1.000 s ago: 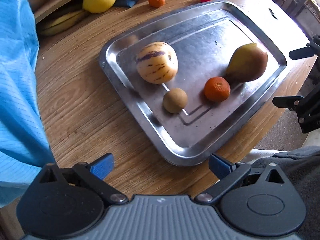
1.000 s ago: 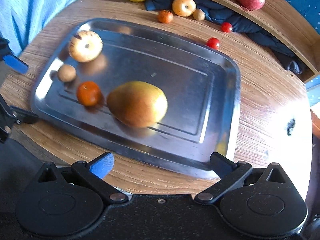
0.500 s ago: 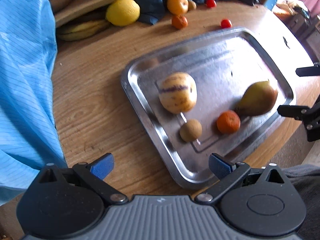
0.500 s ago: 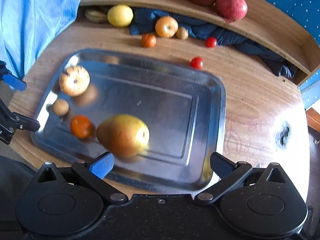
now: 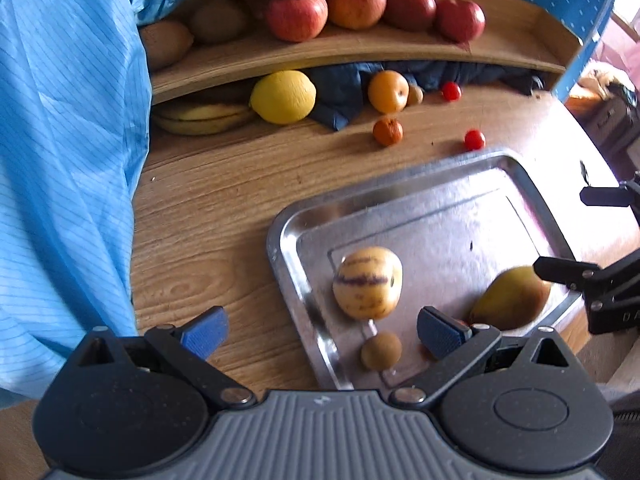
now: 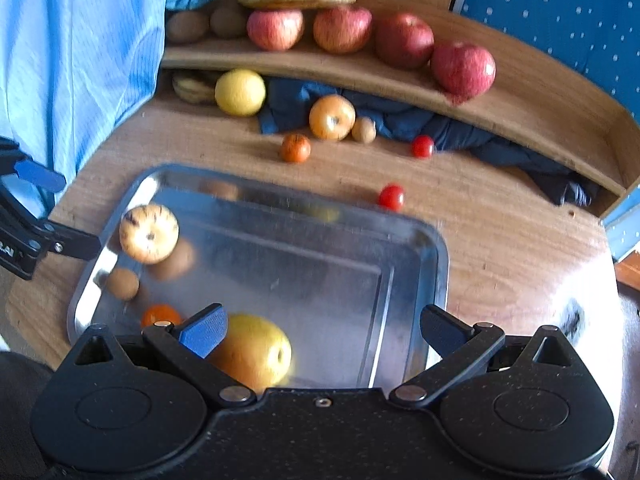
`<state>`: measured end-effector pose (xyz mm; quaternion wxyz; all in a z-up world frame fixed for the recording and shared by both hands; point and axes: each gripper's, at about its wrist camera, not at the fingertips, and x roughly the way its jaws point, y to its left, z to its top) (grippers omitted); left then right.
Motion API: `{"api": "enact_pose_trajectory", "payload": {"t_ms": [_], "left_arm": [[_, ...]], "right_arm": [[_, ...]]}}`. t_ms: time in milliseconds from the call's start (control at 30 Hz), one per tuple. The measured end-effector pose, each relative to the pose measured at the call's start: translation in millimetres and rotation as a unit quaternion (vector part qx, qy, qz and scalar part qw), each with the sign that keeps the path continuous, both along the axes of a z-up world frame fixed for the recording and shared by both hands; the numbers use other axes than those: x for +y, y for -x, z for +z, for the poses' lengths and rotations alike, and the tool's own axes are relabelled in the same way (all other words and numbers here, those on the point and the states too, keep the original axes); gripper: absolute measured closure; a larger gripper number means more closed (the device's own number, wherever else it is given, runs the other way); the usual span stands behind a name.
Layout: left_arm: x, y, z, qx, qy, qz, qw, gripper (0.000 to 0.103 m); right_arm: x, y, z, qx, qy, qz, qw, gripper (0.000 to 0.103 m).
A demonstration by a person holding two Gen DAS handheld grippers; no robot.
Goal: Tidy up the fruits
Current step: 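Reach the left tool toward the small orange while the right tool reaches toward the cherry tomato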
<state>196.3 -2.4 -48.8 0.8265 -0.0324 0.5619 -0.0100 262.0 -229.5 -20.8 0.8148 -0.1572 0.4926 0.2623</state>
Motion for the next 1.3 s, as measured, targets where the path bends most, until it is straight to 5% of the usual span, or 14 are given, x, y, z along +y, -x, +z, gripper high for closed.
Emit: {"api": "enact_pose_trajectory", "payload": {"t_ms": [467, 733, 1300], "left_arm": [[-30.1, -36.7, 1.0, -0.036, -0.016, -0.021, 0.9990, 0.001], [-39.6, -73.8, -9.9, -0.019, 0.048, 0.020, 0.9985, 0.001], [-48.7, -127.2, -33.7, -0.007, 0.049, 0.066, 0.9966, 0.001]], "right_arm": [[0.4, -26.8, -3.9, -0.012, -0.023, -0.029, 0.999, 0.001], [-3.8, -44.8, -11.8, -0.002, -0.027, -0.054, 0.998, 0.001], [-18.1, -95.8, -35.6, -0.019, -0.021, -0.130, 0.991, 0.001]]}}
